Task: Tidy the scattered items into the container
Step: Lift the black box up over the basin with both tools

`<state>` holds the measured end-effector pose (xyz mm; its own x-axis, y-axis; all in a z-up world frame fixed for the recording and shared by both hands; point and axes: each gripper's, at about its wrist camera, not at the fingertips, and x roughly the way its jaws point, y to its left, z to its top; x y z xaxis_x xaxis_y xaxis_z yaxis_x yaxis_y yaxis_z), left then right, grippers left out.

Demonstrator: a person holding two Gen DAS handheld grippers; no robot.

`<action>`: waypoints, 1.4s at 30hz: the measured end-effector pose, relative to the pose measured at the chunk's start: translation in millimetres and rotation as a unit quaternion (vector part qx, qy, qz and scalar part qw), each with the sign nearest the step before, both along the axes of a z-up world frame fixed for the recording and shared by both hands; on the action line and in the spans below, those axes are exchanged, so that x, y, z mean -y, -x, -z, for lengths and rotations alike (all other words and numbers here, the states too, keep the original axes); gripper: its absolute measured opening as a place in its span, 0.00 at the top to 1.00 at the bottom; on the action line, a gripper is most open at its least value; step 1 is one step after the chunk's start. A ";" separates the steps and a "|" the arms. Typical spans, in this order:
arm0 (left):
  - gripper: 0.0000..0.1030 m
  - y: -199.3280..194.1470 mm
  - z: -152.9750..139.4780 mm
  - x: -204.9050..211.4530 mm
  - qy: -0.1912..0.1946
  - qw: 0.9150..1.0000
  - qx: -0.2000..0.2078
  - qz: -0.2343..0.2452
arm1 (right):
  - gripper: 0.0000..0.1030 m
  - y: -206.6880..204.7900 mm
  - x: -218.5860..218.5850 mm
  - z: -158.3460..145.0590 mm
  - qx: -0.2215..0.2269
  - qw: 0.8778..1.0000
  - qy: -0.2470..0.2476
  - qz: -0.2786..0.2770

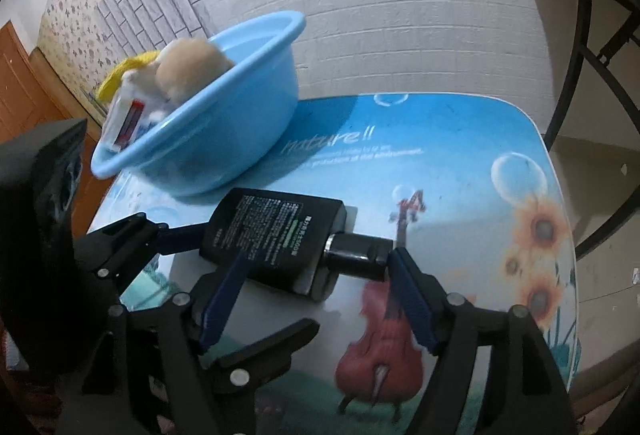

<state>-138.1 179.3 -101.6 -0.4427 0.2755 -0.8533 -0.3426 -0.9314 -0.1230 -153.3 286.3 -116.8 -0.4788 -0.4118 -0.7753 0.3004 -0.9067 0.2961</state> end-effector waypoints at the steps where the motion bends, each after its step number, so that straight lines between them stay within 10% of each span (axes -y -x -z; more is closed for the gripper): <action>1: 0.05 -5.6 0.0 3.8 0.001 1.000 0.000 -0.004 | 0.28 -4.3 2.8 0.4 0.002 1.000 0.000 -0.002; 21: 0.13 -57.7 -4.3 51.5 0.011 0.999 -0.024 -0.035 | 0.28 -69.2 53.8 -3.3 0.057 0.998 0.031 0.000; 42: 0.13 -81.1 -94.7 99.5 -0.009 0.987 -0.129 -0.090 | 0.28 -94.2 100.4 -94.4 -0.053 0.998 0.002 -0.044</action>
<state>-57.0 79.8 -6.9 -0.6884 0.1869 -0.7008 -0.1938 -0.9785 -0.0705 -59.2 185.9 -22.4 -0.5208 -0.4590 -0.7198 0.4084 -0.8743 0.2621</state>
